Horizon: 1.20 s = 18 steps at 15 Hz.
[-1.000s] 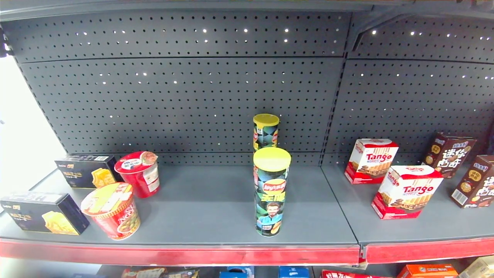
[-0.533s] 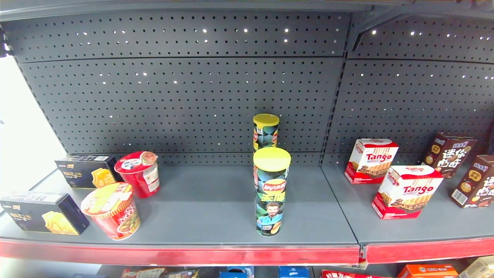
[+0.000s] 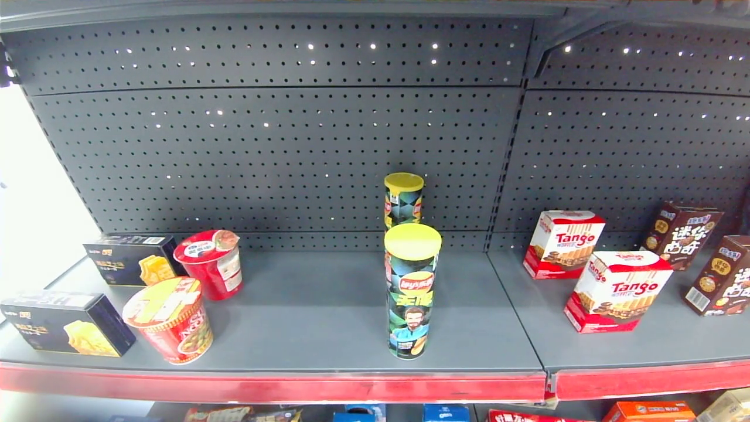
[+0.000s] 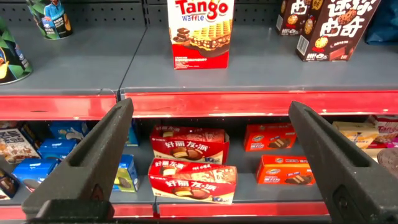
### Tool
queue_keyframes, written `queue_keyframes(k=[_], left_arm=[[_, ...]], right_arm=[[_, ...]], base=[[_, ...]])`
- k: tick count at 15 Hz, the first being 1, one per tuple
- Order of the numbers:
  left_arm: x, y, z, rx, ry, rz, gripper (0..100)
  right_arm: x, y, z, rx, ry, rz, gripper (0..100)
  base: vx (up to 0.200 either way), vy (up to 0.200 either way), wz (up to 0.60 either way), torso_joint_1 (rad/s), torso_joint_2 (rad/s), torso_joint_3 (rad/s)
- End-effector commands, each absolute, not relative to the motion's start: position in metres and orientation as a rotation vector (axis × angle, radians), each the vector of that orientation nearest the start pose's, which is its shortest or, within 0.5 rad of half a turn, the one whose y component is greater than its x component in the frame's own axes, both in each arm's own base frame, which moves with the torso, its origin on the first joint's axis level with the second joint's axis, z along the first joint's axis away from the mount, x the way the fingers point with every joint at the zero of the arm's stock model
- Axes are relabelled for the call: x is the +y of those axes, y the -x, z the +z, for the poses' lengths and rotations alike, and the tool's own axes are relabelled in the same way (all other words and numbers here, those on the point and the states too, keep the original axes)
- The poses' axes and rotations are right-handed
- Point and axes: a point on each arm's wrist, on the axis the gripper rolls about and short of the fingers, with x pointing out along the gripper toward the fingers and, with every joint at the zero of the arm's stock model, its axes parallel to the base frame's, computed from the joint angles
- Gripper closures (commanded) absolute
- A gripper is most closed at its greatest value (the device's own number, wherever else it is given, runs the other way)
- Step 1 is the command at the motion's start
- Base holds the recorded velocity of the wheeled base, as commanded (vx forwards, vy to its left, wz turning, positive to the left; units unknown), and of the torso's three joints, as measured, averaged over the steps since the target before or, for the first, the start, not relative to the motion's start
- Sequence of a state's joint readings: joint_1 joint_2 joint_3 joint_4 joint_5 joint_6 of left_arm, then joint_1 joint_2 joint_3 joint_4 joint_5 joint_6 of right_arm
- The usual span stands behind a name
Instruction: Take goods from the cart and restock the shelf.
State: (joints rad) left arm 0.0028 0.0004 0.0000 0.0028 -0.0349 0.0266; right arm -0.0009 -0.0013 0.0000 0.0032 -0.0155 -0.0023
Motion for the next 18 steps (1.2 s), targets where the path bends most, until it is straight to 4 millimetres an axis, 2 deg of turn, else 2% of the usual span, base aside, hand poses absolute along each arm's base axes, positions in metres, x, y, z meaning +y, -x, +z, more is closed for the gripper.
queue_keyframes(k=[1, 14, 15, 18], left_arm=[[-0.0009, 0.0228, 0.0752, 0.003, -0.028, -0.032, 0], [-0.0008, 0.0228, 0.0752, 0.003, -0.026, -0.031, 0], [-0.0008, 0.0228, 0.0753, 0.001, -0.021, -0.028, 0], [-0.0007, 0.0228, 0.0753, 0.001, -0.021, -0.026, 0]], right_arm=[[-0.0003, 0.0228, 0.0752, 0.003, 0.003, -0.015, 0], [-0.0003, 0.0229, 0.0756, 0.002, 0.005, -0.015, 0], [-0.0003, 0.0228, 0.0752, 0.003, 0.005, -0.015, 0], [-0.0003, 0.0228, 0.0752, 0.003, 0.005, -0.017, 0]], base=[[0.0, 0.0, 0.0, 0.0, 0.0, 0.0], [0.0, 0.0, 0.0, 0.0, 0.0, 0.0], [0.2, 0.0, 0.0, 0.002, 0.01, 0.007], [0.0, 0.0, 0.0, 0.0, 0.0, 0.0]])
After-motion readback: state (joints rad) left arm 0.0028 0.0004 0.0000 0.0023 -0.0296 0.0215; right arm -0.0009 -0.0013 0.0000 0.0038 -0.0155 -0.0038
